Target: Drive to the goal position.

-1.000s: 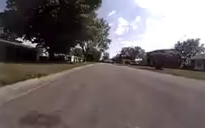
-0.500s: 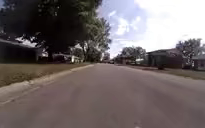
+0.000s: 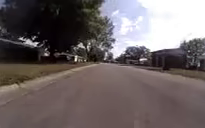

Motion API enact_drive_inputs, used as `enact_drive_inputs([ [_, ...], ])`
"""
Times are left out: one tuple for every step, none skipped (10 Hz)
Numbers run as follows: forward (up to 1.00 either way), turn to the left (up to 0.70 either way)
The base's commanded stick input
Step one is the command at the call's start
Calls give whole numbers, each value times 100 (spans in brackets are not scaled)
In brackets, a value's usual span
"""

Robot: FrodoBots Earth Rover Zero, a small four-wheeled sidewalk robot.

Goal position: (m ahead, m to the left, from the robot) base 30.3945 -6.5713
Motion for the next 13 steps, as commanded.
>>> enact_drive_inputs([
  [100, 0],
  [100, 0],
  [100, 0],
  [100, 0],
  [100, 0],
  [100, 0],
  [100, 0],
  [100, 0],
  [100, 0],
  [100, 1],
  [100, 0],
  [100, 0],
  [100, 0],
])
